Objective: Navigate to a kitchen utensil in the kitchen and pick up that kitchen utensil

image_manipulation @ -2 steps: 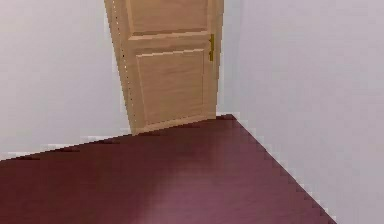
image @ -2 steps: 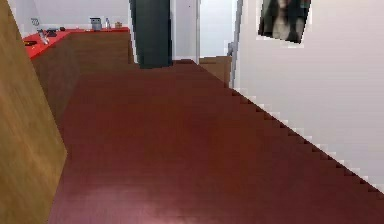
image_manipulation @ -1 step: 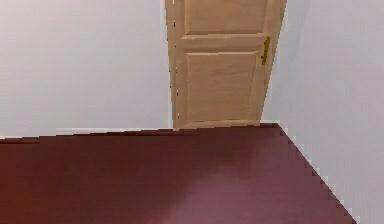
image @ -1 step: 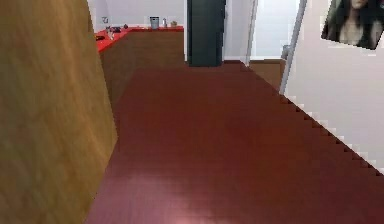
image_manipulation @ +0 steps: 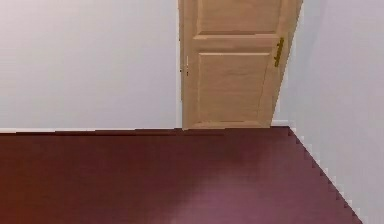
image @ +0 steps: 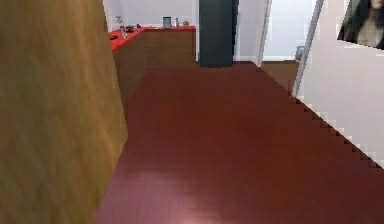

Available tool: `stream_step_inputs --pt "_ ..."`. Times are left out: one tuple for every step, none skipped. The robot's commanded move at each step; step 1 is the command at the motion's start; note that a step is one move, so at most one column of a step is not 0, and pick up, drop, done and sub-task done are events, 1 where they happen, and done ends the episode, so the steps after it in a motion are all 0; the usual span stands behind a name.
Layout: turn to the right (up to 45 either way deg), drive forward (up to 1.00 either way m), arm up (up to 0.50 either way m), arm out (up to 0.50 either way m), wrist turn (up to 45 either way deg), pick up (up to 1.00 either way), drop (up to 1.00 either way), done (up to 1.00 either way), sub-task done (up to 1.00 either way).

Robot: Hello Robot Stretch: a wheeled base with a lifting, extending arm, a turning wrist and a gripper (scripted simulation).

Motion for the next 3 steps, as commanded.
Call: stream_step_inputs --pt "0.0 0.5 0.0 0.0 0.0 0.0 0.0 0.0 0.0" --pt "-9.0 0.0 0.0 0.0 0.0 0.0 0.0 0.0 0.0" --pt "0.0 1.0 0.0 0.0 0.0 0.0 0.0 0.0 0.0"
